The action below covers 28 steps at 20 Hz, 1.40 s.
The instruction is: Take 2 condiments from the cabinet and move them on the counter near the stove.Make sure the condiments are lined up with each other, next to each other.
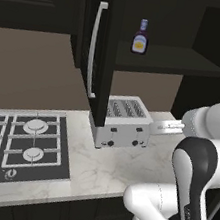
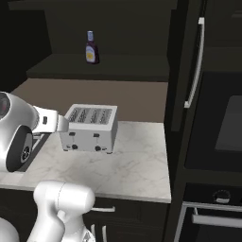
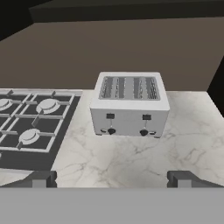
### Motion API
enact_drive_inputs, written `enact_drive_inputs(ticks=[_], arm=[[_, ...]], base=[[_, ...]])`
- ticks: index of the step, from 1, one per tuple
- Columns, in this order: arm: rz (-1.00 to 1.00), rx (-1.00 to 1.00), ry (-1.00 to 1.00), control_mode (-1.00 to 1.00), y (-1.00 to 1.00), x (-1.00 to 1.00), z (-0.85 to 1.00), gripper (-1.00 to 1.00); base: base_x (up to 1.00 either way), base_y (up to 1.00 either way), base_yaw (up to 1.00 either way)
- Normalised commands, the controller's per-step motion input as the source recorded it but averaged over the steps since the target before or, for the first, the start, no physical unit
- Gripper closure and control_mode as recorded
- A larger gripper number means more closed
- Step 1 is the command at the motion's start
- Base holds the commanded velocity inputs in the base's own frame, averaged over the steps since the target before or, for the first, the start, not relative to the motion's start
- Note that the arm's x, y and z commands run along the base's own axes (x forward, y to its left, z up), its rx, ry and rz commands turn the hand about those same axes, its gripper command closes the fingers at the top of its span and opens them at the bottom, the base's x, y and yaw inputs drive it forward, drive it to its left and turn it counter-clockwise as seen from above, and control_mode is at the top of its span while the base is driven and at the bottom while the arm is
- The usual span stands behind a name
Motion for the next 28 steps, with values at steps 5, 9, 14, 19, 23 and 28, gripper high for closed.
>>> enact_drive_inputs(ticks=[5, 9, 14, 19, 23, 28], arm=[[0.00, 0.00, 0.00, 1.00, 0.00, 0.00, 0.00, -1.00], [0.00, 0.00, -0.06, -1.00, 0.00, 0.00, 0.00, -1.00], [0.00, 0.00, -0.13, -1.00, 0.00, 0.00, 0.14, -1.00], [0.00, 0.00, -0.04, -1.00, 0.00, 0.00, 0.31, -1.00], [0.00, 0.00, 0.00, -1.00, -0.01, 0.00, 0.35, -1.00], [0.00, 0.00, -0.06, -1.00, 0.00, 0.01, 0.27, -1.00]], base=[[0.00, 0.00, 0.00], [0.00, 0.00, 0.00], [0.00, 0.00, 0.00], [0.00, 0.00, 0.00], [0.00, 0.00, 0.00], [0.00, 0.00, 0.00]])
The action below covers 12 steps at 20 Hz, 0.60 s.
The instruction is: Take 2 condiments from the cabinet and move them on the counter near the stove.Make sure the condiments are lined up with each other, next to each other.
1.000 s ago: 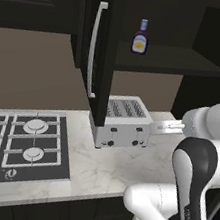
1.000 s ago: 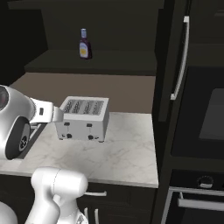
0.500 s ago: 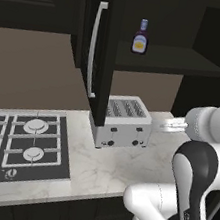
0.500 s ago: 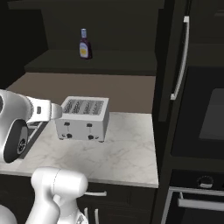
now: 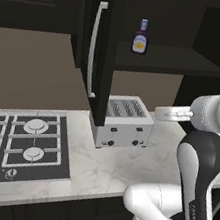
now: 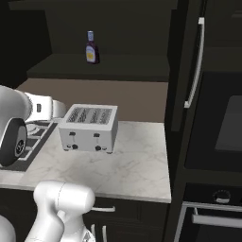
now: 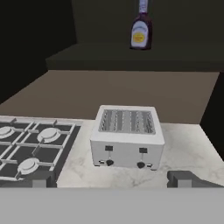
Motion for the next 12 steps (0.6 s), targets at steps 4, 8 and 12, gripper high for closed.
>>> enact_drive_inputs(ticks=[4, 8, 12], arm=[[0.00, 0.00, -0.18, -1.00, -0.01, 0.31, 0.07, -1.00], [0.00, 0.00, -0.23, -1.00, -0.02, 0.37, 0.19, -1.00], [0.00, 0.00, -0.09, -1.00, -0.10, 0.20, 0.43, -1.00]], base=[[0.00, 0.00, 0.00], [0.00, 0.00, 0.00], [0.00, 0.00, 0.00]])
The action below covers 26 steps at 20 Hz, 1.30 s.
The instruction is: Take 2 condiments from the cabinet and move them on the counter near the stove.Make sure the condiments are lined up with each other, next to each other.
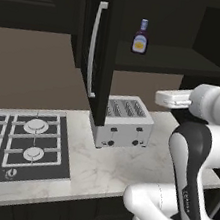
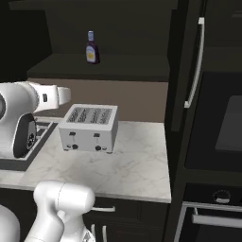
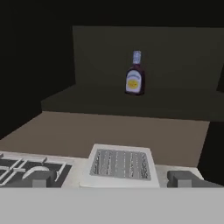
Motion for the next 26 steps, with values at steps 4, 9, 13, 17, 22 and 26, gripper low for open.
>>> enact_drive_inputs(ticks=[4, 9, 13, 17, 22, 26], arm=[[0.00, 0.00, -0.01, -1.00, -0.11, 0.03, 0.47, -1.00], [0.00, 0.00, 0.00, -1.00, -0.01, 0.00, 0.34, -1.00], [0.00, 0.00, 0.00, -1.00, 0.00, 0.02, 0.26, -1.00], [-0.01, 0.00, -0.10, -1.00, 0.00, 0.19, 0.12, -1.00], [-0.01, 0.00, -0.03, -1.00, 0.00, 0.25, 0.27, -1.00], [-0.03, 0.00, -0.01, -1.00, 0.00, 0.28, 0.22, -1.00]], base=[[0.00, 0.00, 0.00], [0.00, 0.00, 0.00], [0.00, 0.00, 0.00], [0.00, 0.00, 0.00], [0.00, 0.00, 0.00], [0.00, 0.00, 0.00]])
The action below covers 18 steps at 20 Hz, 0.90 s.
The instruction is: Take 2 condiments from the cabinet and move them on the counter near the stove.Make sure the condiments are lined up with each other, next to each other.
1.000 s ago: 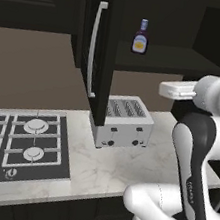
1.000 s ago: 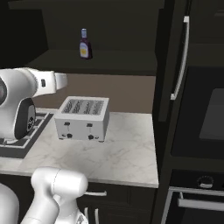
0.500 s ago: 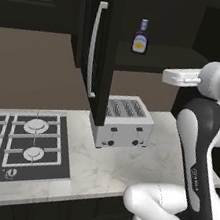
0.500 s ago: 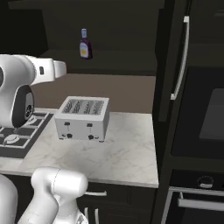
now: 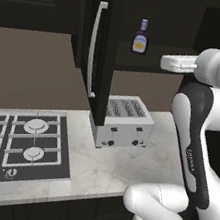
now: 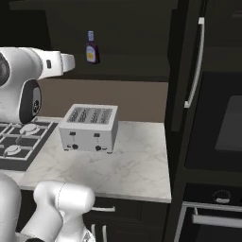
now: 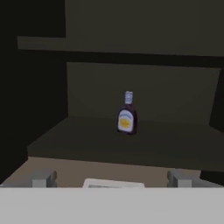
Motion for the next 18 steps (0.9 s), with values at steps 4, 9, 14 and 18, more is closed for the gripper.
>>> enact_drive_inputs(ticks=[4, 9, 14, 18], arm=[[-0.03, 0.00, -0.01, -1.00, 0.00, 0.22, 0.15, -1.00], [-0.02, 0.00, -0.06, -1.00, 0.00, 0.28, 0.00, -1.00], [-0.02, 0.00, -0.08, -1.00, 0.00, 0.21, 0.00, -1.00], [-0.03, 0.00, -0.04, -1.00, 0.00, 0.16, 0.00, -1.00]], base=[[0.00, 0.00, 0.00], [0.00, 0.00, 0.00], [0.00, 0.00, 0.00], [0.00, 0.00, 0.00]])
